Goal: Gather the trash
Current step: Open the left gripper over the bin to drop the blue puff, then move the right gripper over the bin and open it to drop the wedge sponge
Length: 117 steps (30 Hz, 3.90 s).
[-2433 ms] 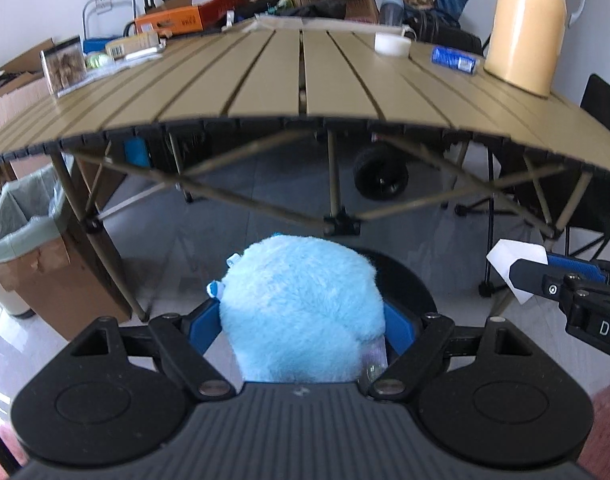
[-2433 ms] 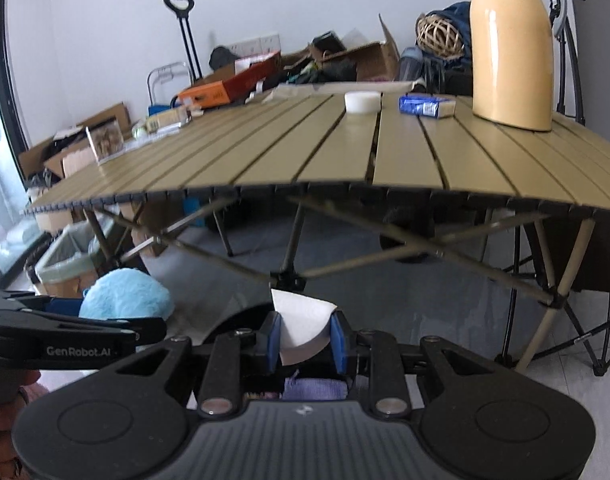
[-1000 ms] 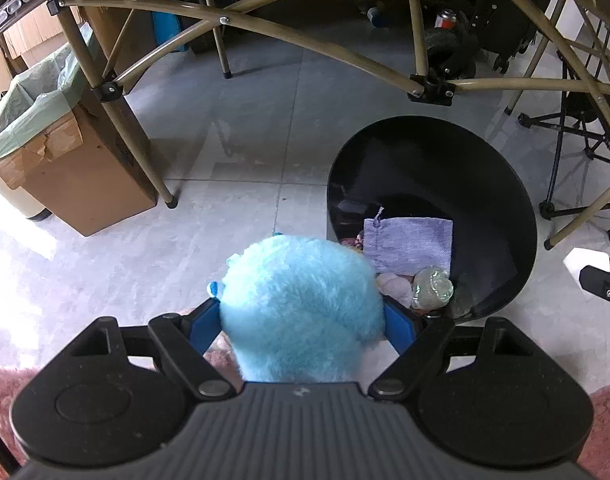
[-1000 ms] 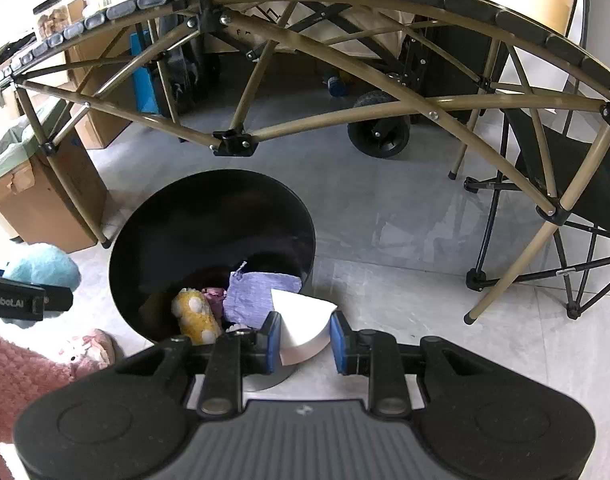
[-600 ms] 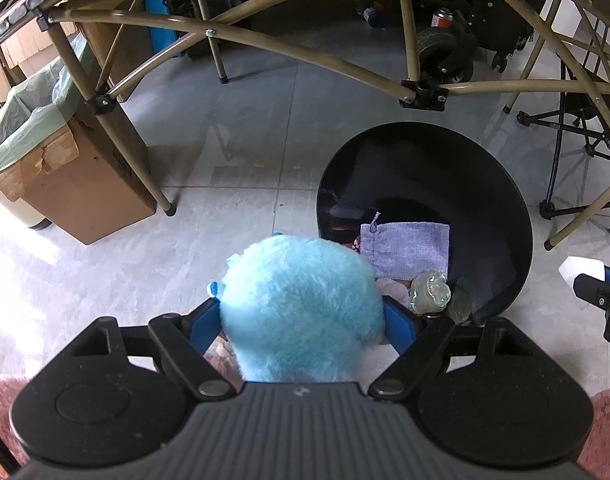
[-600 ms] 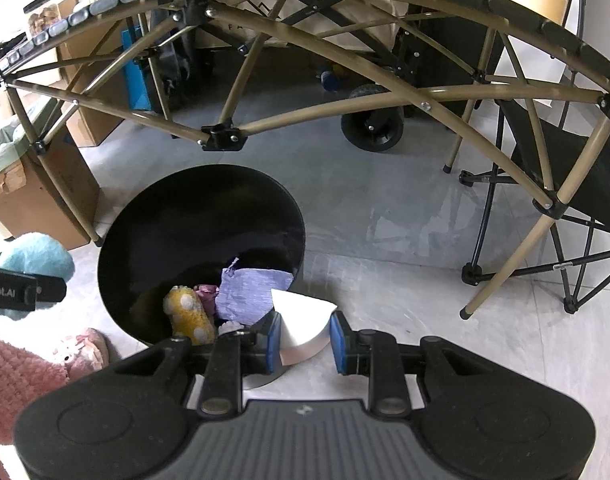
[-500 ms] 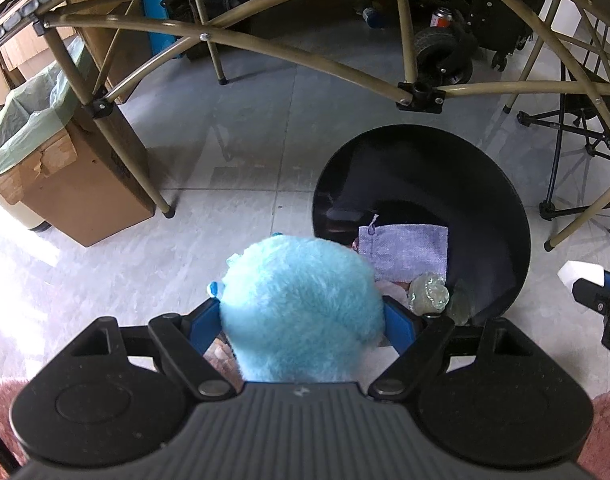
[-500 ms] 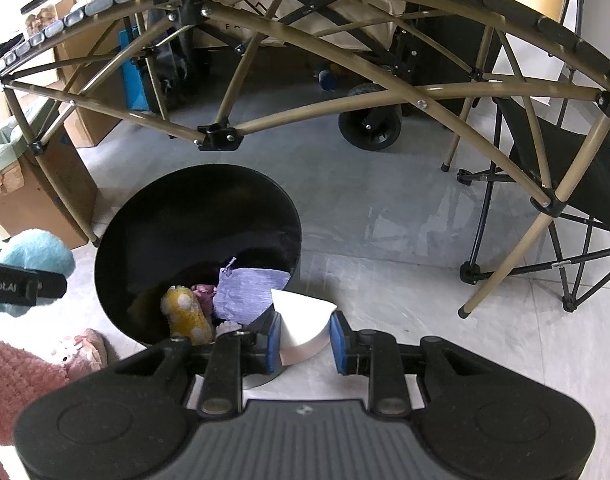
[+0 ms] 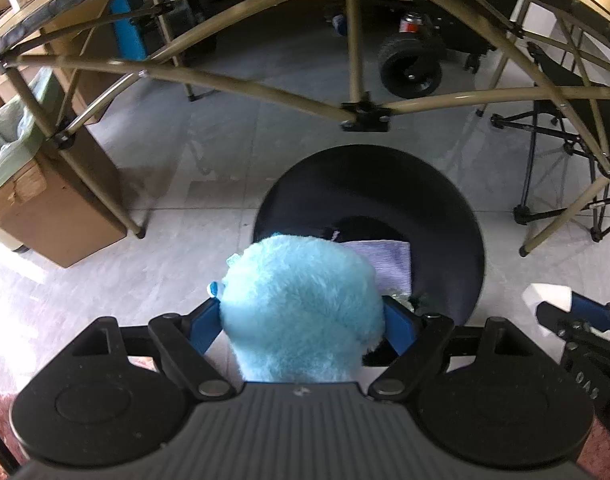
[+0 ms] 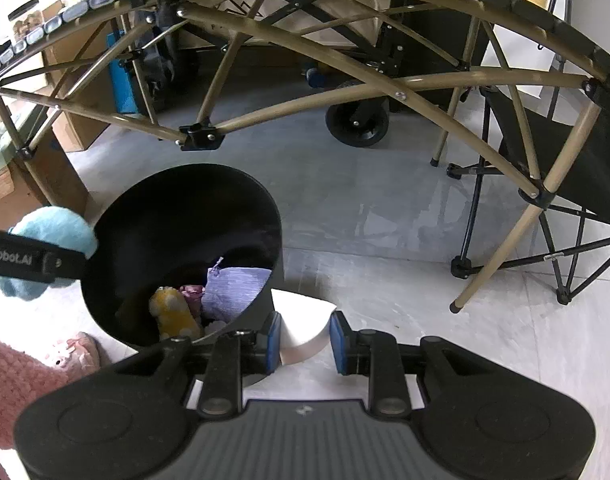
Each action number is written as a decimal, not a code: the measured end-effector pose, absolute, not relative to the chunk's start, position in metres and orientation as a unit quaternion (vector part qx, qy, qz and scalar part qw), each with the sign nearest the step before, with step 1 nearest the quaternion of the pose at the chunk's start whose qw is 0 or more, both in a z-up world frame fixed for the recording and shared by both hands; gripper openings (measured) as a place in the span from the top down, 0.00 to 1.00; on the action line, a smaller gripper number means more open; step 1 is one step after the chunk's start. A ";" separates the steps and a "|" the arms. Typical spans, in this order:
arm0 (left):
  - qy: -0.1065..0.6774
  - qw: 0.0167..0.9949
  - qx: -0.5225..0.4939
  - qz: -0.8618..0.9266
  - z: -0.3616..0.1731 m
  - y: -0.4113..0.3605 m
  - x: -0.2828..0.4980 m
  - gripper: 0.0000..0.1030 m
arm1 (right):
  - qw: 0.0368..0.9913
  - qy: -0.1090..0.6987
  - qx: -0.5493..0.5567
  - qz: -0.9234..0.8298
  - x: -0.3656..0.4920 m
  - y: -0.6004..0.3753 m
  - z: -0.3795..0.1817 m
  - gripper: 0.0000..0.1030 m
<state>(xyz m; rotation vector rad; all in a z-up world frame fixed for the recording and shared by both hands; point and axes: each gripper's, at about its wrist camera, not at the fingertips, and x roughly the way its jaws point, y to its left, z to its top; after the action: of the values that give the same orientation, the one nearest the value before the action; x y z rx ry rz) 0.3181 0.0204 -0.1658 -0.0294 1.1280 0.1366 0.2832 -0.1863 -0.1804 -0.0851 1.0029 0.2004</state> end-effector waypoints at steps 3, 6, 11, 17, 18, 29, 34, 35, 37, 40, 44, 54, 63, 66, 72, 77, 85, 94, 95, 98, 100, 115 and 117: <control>0.533 0.844 -0.014 0.063 -0.164 0.012 0.324 0.19 | 0.872 0.480 -0.039 0.092 0.282 -0.190 -0.181 0.75; 0.532 0.844 -0.019 0.059 -0.163 0.005 0.329 0.19 | 0.872 0.479 -0.037 0.088 0.281 -0.193 -0.181 0.75; 0.531 0.845 -0.029 0.057 -0.161 -0.001 0.341 0.19 | 0.872 0.484 -0.032 0.075 0.282 -0.204 -0.185 0.75; 0.533 0.844 -0.036 0.058 -0.160 -0.009 0.354 0.19 | 0.870 0.488 -0.027 0.063 0.283 -0.216 -0.190 0.75; 0.534 0.843 -0.037 0.056 -0.161 -0.011 0.355 0.19 | 0.870 0.489 -0.026 0.061 0.283 -0.217 -0.190 0.75; 0.544 0.837 -0.041 0.041 -0.168 -0.027 0.368 0.19 | 0.870 0.491 -0.020 0.048 0.285 -0.225 -0.193 0.75; 0.547 0.835 -0.040 0.039 -0.170 -0.031 0.370 0.19 | 0.869 0.493 -0.016 0.046 0.285 -0.227 -0.194 0.75; 0.547 0.835 -0.040 0.039 -0.170 -0.032 0.370 0.19 | 0.869 0.492 -0.017 0.047 0.285 -0.227 -0.194 0.75; 0.548 0.835 -0.039 0.038 -0.171 -0.031 0.370 0.18 | 0.869 0.492 -0.017 0.048 0.285 -0.227 -0.194 0.75; 0.549 0.834 -0.038 0.038 -0.171 -0.032 0.370 0.17 | 0.869 0.492 -0.017 0.048 0.285 -0.227 -0.194 0.75; 0.553 0.831 -0.042 0.038 -0.172 -0.030 0.370 0.05 | 0.869 0.492 -0.017 0.048 0.285 -0.228 -0.194 0.75; 0.562 0.825 -0.040 0.035 -0.175 -0.031 0.368 0.00 | 0.870 0.491 -0.018 0.048 0.285 -0.228 -0.193 0.75; 0.563 0.825 -0.038 0.031 -0.174 -0.032 0.367 0.00 | 0.870 0.490 -0.019 0.049 0.284 -0.228 -0.193 0.75; 0.563 0.825 -0.038 0.031 -0.173 -0.031 0.366 0.00 | 0.871 0.489 -0.019 0.050 0.284 -0.227 -0.192 0.75; 0.563 0.825 -0.038 0.031 -0.172 -0.030 0.365 0.00 | 0.873 0.485 -0.022 0.053 0.284 -0.224 -0.189 0.75; 0.563 0.825 -0.038 0.031 -0.171 -0.026 0.362 0.00 | 0.875 0.480 -0.023 0.056 0.283 -0.220 -0.185 0.75; 0.561 0.826 -0.044 0.041 -0.168 -0.007 0.353 0.00 | 0.880 0.469 -0.030 0.067 0.283 -0.205 -0.177 0.75; 0.557 0.827 -0.057 0.061 -0.164 0.024 0.341 0.00 | 0.884 0.457 -0.044 0.090 0.284 -0.174 -0.166 0.75; 0.556 0.826 -0.059 0.063 -0.163 0.028 0.340 0.00 | 0.884 0.456 -0.046 0.093 0.284 -0.170 -0.165 0.75; 0.555 0.826 -0.064 0.071 -0.163 0.040 0.336 0.00 | 0.884 0.454 -0.050 0.101 0.285 -0.158 -0.163 0.75; 0.555 0.825 -0.066 0.076 -0.163 0.049 0.334 0.00 | 0.884 0.453 -0.053 0.106 0.286 -0.150 -0.162 0.75; 0.558 0.818 -0.088 0.111 -0.169 0.107 0.312 0.00 | 0.870 0.473 -0.053 0.131 0.306 -0.098 -0.167 0.75; 0.559 0.817 -0.091 0.113 -0.170 0.112 0.310 0.00 | 0.866 0.479 -0.047 0.132 0.310 -0.092 -0.169 0.75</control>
<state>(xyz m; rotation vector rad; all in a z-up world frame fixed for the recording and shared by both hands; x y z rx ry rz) 0.3096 0.1120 -0.1697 -0.1931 1.1908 0.2413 0.3100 -0.0920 -0.1689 -0.0988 1.0036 0.2770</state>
